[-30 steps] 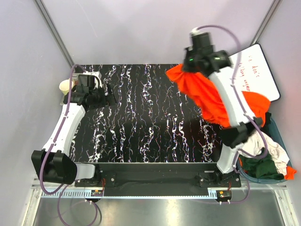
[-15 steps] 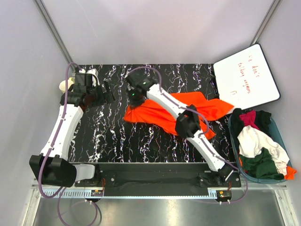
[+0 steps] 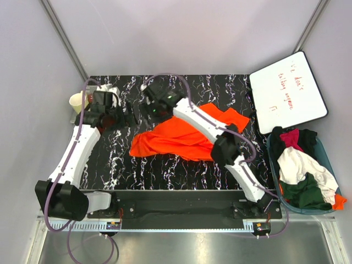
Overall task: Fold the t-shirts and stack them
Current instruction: Move the tshirt to the center of the board
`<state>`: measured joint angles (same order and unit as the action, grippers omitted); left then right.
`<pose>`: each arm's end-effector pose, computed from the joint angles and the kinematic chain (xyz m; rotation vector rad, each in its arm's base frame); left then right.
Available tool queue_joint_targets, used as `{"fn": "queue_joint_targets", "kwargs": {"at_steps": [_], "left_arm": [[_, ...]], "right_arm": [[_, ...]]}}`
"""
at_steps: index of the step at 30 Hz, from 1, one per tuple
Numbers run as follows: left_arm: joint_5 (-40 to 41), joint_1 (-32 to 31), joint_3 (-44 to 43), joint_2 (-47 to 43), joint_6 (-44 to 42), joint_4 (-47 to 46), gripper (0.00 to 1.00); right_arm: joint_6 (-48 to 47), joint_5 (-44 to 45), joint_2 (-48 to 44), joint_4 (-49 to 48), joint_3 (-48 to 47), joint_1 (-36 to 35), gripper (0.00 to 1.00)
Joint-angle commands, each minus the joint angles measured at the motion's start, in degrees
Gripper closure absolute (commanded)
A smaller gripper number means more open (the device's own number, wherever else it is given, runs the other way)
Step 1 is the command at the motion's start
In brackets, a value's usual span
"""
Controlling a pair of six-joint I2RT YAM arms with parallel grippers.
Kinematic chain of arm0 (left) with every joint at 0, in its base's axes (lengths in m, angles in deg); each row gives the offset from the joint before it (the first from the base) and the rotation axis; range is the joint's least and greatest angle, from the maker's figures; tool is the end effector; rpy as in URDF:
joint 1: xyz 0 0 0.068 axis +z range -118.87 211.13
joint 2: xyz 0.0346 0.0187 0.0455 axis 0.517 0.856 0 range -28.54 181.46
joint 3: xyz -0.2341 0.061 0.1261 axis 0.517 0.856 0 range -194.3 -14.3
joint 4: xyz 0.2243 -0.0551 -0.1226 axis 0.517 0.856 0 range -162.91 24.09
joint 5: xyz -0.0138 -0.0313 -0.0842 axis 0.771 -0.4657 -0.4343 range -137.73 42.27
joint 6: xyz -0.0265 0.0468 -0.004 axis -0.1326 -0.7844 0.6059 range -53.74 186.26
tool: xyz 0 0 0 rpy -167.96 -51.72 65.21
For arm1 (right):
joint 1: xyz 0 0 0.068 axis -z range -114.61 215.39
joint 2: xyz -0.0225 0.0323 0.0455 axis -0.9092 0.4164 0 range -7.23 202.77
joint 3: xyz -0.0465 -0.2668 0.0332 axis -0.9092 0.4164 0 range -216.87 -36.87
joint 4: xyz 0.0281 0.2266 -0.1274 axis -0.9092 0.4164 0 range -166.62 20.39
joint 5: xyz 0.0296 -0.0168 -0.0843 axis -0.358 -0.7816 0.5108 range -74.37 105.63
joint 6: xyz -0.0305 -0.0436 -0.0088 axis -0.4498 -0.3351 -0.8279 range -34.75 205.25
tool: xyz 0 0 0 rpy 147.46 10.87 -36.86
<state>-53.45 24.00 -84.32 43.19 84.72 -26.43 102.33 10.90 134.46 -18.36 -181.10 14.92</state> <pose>0.2544 -0.0355 0.3353 -0.1938 2.4242 -0.3243 0.3357 0.4114 0.2576 -0.7896 2.5158 0.5426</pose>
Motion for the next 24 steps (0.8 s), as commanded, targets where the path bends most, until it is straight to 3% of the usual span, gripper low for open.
{"fn": "queue_joint_targets", "kwargs": {"at_steps": [1, 2, 3, 9, 11, 20, 23, 24], "left_arm": [[0.8, -0.6, 4.3, -0.4, 1.2, -0.2, 0.01], [0.4, -0.6, 5.4, 0.0, 1.1, 0.0, 0.01], [-0.2, -0.8, 6.0, 0.6, 1.1, 0.2, 0.01], [0.2, -3.9, 6.9, 3.9, -0.4, -0.1, 0.01], [0.7, -5.0, 6.2, 6.0, -0.5, -0.4, 0.06], [5.4, -9.5, 4.3, 14.1, 2.3, -1.3, 0.13], [7.4, -9.5, 2.9, 16.8, 2.8, -1.5, 0.27], [7.5, -9.5, 2.4, 17.4, 2.8, -1.7, 0.38]], "right_arm": [[-1.6, 13.4, -15.1, -1.4, 4.6, 7.6, 0.13], [-1.4, 13.4, -17.9, -1.4, 7.1, 8.9, 0.03], [-1.3, 13.3, -19.2, -1.4, 8.2, 11.9, 0.0], [-3.3, 17.7, -27.3, -1.5, 18.5, 20.0, 0.0], [-2.2, 18.4, -29.6, -1.5, 24.2, 23.8, 0.0], [0.1, 15.9, -32.9, -5.2, 44.5, 34.0, 0.0], [0.3, 16.2, -30.4, -6.6, 45.4, 34.9, 0.0], [0.5, 15.9, -29.7, -7.3, 45.3, 35.5, 0.01]]}}
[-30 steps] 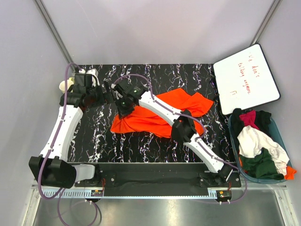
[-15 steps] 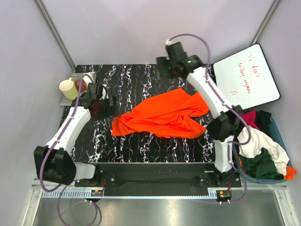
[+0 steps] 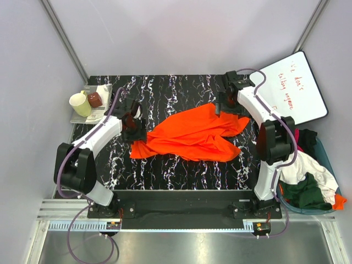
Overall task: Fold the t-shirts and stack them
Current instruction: Move the tshirt to the center of the board, then flatten the tshirt out
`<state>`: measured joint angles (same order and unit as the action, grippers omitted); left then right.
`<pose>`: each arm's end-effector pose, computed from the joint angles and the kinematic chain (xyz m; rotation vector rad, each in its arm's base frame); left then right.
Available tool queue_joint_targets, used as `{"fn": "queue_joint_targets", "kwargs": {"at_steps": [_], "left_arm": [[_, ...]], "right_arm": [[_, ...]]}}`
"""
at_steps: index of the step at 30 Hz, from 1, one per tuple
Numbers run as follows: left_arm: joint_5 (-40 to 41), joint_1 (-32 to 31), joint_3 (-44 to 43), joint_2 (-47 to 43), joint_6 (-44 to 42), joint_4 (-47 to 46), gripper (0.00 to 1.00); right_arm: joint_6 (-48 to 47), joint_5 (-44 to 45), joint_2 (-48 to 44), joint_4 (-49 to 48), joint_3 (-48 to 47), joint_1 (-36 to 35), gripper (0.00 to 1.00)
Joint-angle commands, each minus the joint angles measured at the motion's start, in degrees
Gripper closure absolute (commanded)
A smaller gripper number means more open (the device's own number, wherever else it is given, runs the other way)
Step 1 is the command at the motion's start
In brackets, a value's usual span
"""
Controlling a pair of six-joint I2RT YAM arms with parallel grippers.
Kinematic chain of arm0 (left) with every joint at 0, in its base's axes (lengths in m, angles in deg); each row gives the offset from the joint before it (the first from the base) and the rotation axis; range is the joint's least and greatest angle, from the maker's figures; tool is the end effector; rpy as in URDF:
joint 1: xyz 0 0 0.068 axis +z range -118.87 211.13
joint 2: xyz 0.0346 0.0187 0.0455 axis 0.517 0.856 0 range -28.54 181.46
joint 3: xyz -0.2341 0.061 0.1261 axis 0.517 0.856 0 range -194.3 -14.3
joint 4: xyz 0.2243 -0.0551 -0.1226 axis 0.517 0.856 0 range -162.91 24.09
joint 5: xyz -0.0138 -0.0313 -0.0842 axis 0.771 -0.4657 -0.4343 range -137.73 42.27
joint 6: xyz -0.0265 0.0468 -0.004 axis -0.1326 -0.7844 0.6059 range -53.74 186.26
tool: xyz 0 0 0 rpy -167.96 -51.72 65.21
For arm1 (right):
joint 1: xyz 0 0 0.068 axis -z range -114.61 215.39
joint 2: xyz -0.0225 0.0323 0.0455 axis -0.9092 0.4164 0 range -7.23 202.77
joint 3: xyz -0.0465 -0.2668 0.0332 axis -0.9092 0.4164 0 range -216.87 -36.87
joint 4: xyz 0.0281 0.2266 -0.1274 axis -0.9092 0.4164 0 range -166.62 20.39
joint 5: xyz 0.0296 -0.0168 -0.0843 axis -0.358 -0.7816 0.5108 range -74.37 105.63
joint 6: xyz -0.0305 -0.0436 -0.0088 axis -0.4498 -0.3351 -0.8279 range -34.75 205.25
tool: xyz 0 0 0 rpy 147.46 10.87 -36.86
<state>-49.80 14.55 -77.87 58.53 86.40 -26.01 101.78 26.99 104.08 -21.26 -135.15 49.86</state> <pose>0.2793 -0.0846 0.2313 -0.0787 2.8200 -0.2020 0.3953 0.1025 0.2615 0.0755 2.7227 -0.1169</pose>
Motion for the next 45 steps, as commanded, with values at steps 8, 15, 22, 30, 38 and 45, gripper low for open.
{"fn": "queue_joint_targets", "kwargs": {"at_steps": [8, 15, 22, 30, 38, 45], "left_arm": [[5.8, 0.0, -7.0, 9.4, 1.3, -1.9, 1.0], [7.2, 0.0, -9.0, 9.7, 0.6, -1.3, 1.0], [11.5, 0.0, -11.2, 5.8, 0.1, 0.4, 1.0], [18.2, 0.2, -17.6, 3.0, 0.0, 3.3, 1.0], [26.1, 1.2, -28.3, -4.3, 1.7, 5.1, 1.0], [26.2, 1.5, -31.3, -12.3, 0.4, 5.0, 1.0]], "right_arm": [[1.7, -7.2, 10.2, -4.8, -4.4, 1.7, 0.03], [1.1, -11.3, 16.5, -4.9, -5.9, 1.7, 0.07], [1.7, -16.1, 16.5, -6.7, -7.0, 1.7, 1.0], [-1.0, -11.7, 6.9, -6.7, -12.0, 1.6, 1.0], [-3.4, -6.4, -6.1, -6.8, -18.6, 1.7, 1.0], [-3.2, -8.1, -18.1, -9.1, -12.8, 1.7, 1.0]]}}
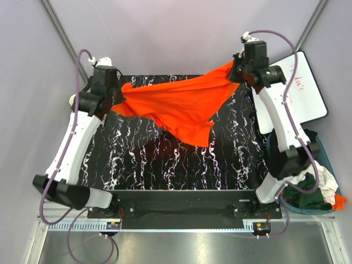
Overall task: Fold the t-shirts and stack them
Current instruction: Flatten the tshirt out
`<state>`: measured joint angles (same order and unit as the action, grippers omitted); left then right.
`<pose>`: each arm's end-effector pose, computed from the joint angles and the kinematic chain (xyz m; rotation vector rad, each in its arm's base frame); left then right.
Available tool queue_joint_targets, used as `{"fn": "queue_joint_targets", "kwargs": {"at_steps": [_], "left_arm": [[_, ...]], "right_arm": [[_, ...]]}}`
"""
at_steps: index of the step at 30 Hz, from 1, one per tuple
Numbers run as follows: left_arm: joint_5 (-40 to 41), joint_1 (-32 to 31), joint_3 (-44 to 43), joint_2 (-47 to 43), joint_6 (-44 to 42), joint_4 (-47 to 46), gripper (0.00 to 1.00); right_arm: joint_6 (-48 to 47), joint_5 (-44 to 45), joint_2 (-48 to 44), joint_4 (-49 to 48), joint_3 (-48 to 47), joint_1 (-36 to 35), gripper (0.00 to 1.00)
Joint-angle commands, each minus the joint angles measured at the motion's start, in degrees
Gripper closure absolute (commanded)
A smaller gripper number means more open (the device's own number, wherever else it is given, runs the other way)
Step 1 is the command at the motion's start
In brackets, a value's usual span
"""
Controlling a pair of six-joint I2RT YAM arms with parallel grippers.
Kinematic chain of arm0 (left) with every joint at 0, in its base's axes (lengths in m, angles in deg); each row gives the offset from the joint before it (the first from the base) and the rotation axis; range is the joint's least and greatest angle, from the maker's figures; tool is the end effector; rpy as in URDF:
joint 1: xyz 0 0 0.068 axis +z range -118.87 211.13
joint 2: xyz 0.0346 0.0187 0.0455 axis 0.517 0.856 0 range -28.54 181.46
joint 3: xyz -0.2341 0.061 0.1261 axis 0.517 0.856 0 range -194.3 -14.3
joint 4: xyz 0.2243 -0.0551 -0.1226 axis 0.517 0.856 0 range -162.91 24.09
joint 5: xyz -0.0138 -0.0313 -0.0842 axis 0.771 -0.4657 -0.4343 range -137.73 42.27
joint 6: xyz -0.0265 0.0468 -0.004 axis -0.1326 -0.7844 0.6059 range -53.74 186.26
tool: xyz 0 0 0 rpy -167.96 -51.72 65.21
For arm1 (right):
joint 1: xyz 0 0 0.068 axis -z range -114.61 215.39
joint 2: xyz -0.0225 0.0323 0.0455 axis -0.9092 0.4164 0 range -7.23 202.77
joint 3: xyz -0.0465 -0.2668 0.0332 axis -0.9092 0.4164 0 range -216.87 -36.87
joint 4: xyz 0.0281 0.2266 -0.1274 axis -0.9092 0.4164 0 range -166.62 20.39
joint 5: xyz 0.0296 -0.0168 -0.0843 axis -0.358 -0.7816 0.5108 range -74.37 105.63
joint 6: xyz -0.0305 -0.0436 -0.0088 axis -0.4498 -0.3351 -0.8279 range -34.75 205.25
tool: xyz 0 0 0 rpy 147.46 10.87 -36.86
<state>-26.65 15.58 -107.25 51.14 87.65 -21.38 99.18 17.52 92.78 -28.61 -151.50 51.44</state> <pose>0.2746 -0.0632 0.4215 -0.3072 2.1654 0.0496 0.3684 0.0903 0.4332 0.0189 2.1633 0.2460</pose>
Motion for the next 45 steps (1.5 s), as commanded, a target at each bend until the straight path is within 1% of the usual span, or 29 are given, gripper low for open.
{"fn": "queue_joint_targets", "kwargs": {"at_steps": [1, 4, 5, 6, 7, 8, 9, 11, 14, 15, 16, 17, 18, 20, 21, 22, 25, 27, 29, 30, 31, 32, 33, 34, 37, 40, 41, 43, 45], "left_arm": [[2.5, 0.5, -0.9, -5.9, -0.7, 0.4, 1.0], [0.2, 0.5, 5.6, -10.4, 0.6, 1.0, 1.0], [-0.3, 0.5, 10.2, -11.6, 1.2, 1.4, 1.0], [-1.6, 0.5, 12.5, -13.6, 3.0, 2.0, 1.0], [-2.4, 0.5, 17.2, -14.5, 4.1, 3.2, 1.0], [-3.7, 0.5, 19.6, -16.2, 5.2, 3.8, 1.0], [-6.4, 0.5, 22.0, -17.1, 7.2, 4.3, 1.0], [-8.5, 0.5, 28.1, -19.3, 9.5, 6.1, 1.0], [-11.5, 0.5, 33.0, -20.0, 12.3, 9.7, 1.0], [-13.2, 0.5, 34.0, -19.7, 12.6, 10.3, 0.69], [-14.0, 0.5, 34.8, -19.1, 12.5, 11.9, 0.5], [-14.1, 0.2, 35.0, -18.5, 12.7, 12.5, 0.39], [-13.9, 0.0, 35.0, -18.5, 12.7, 12.7, 0.22], [-12.0, -0.4, 33.5, -19.7, 12.5, 12.6, 0.1], [-11.7, -0.4, 32.8, -20.3, 11.7, 12.0, 0.01], [-11.6, -0.4, 31.4, -20.6, 11.0, 11.4, 0.01], [-13.8, -0.4, 30.4, -19.7, 7.9, 6.3, 0.01], [-19.8, -0.5, 30.3, -15.4, 5.9, 0.6, 0.01], [-25.9, -2.0, 29.3, -8.2, 4.5, -3.3, 0.02], [-27.0, -3.1, 27.2, -5.2, 4.3, -5.8, 0.04], [-27.7, -4.4, 26.0, 1.0, 3.8, -7.0, 0.07], [-29.5, -7.2, 24.2, 4.4, 2.4, -7.8, 0.09], [-29.3, -8.6, 20.2, 7.6, 1.9, -8.1, 0.1], [-29.3, -11.3, 18.3, 13.4, 1.4, -8.2, 0.11], [-28.0, -14.7, 11.2, 22.6, 0.5, -8.7, 0.13], [-28.5, -15.0, 6.6, 29.1, 1.3, -9.2, 0.16], [-28.6, -15.0, 5.6, 30.2, 1.4, -9.2, 0.2], [-29.5, -15.0, 4.3, 32.5, 1.4, -9.6, 0.23], [-29.9, -15.0, 3.4, 34.7, 1.3, -9.6, 0.34]], "right_arm": [[0.7, 0.7, -8.5, -2.1, 5.4, 0.2, 1.0], [4.2, -1.7, -14.6, -1.8, 15.1, 0.2, 1.0], [5.2, -3.6, -17.5, -1.2, 20.8, 0.2, 1.0], [6.3, -5.6, -18.9, 0.1, 23.8, 0.2, 1.0], [8.3, -6.5, -20.0, 1.2, 26.7, 0.2, 1.0], [9.3, -7.3, -21.8, 2.3, 31.6, 0.2, 1.0], [10.3, -9.2, -22.7, 4.3, 34.2, 0.2, 1.0], [12.5, -10.1, -24.1, 6.4, 39.9, 0.2, 1.0], [13.9, -11.0, -23.5, 10.6, 45.3, 0.1, 1.0], [14.0, -12.2, -23.0, 11.6, 46.6, 0.2, 1.0], [13.6, -12.4, -22.5, 12.4, 48.3, 0.2, 1.0], [13.6, -12.6, -21.4, 12.8, 49.2, 0.2, 1.0], [13.6, -12.7, -20.8, 13.2, 49.8, 0.2, 1.0], [12.7, -12.4, -19.2, 14.3, 50.8, 0.2, 1.0], [12.0, -12.4, -18.7, 14.9, 50.9, 0.2, 0.99], [11.8, -12.4, -17.9, 15.3, 51.3, 0.2, 0.96], [11.0, -12.0, -16.7, 16.7, 52.1, 0.2, 0.94], [10.5, -12.1, -15.9, 16.8, 53.1, 0.2, 0.91], [9.9, -12.8, -14.4, 16.5, 54.4, 0.2, 0.88], [9.7, -12.8, -13.8, 16.5, 54.6, 0.2, 0.86], [9.5, -12.9, -13.4, 16.3, 54.9, 0.2, 0.84], [9.4, -12.7, -13.3, 16.1, 54.8, 0.2, 0.82], [9.4, -12.4, -13.4, 16.1, 54.4, 0.2, 0.81], [9.5, -11.7, -13.9, 16.1, 54.2, 0.2, 0.81], [10.1, -11.2, -14.9, 16.2, 52.8, 0.2, 0.8], [10.7, -11.2, -15.2, 16.4, 52.3, 0.2, 0.8], [10.8, -11.2, -15.3, 16.3, 52.2, 0.2, 0.8], [10.9, -11.1, -15.4, 16.2, 52.1, 0.2, 0.8], [10.9, -10.7, -15.5, 16.2, 51.9, 0.2, 0.8]]}}
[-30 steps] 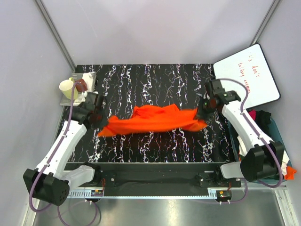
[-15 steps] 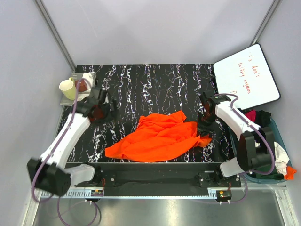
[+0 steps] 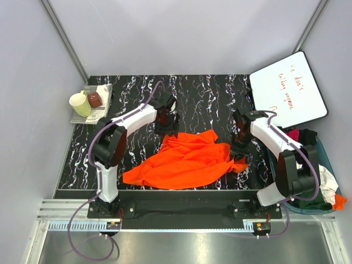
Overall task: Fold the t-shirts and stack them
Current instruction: Flatten the tshirt out
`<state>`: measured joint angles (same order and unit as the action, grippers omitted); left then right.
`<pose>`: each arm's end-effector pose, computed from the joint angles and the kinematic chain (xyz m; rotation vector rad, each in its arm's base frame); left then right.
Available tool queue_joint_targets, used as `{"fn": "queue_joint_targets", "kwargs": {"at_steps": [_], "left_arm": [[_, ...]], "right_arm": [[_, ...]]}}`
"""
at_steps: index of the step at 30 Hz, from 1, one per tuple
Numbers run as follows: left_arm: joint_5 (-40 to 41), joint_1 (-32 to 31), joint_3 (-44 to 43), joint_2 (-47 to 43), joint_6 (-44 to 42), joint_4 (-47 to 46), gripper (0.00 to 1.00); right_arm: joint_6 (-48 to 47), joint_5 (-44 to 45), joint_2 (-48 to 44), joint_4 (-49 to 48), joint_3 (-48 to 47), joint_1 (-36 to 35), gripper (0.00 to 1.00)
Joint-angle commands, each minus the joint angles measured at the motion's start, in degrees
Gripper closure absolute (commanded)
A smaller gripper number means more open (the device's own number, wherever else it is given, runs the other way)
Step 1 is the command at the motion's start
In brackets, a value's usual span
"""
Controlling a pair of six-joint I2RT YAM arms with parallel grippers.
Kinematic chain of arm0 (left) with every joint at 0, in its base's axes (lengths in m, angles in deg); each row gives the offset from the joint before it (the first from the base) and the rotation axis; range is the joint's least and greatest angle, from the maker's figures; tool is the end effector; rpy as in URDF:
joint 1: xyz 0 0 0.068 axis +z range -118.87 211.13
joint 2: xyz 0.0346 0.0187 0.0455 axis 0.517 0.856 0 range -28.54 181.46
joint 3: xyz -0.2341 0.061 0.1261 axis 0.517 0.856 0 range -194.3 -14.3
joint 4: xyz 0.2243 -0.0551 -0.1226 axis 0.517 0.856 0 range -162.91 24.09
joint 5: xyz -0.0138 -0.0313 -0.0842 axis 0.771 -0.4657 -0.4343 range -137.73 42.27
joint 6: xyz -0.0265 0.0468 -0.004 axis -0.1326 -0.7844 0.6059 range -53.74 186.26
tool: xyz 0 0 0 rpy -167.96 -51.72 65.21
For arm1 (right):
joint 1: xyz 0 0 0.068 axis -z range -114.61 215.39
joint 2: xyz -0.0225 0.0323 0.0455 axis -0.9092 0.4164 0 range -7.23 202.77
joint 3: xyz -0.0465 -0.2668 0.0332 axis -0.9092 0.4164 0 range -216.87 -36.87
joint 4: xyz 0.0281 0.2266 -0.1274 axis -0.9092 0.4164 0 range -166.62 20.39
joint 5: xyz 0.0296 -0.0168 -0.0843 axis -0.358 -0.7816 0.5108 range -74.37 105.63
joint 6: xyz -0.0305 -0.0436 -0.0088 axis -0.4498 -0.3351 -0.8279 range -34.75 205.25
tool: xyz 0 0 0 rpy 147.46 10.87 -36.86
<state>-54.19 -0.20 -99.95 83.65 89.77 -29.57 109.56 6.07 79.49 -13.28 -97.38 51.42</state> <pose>0.3424 -0.2132 0.1995 0.2235 2.8487 -0.3768 0.2432 0.0666 0.2136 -0.2769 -3.0721 -0.2475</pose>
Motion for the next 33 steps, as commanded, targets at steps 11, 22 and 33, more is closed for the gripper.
{"fn": "queue_joint_targets", "kwargs": {"at_steps": [11, 22, 33], "left_arm": [[5.6, 7.6, -5.5, 1.0, 0.1, -0.1, 1.0], [9.3, 24.6, -6.5, -7.5, -4.3, 2.3, 1.0], [6.8, 24.7, -5.7, -5.1, -4.9, 2.5, 1.0]], "right_arm": [[-3.8, 1.7, 4.2, -4.0, -7.1, 0.2, 0.81], [-9.2, 11.6, 22.2, -5.9, -26.6, 0.2, 0.78], [-10.7, 3.1, 21.5, -1.4, -43.0, 0.2, 0.0]]}}
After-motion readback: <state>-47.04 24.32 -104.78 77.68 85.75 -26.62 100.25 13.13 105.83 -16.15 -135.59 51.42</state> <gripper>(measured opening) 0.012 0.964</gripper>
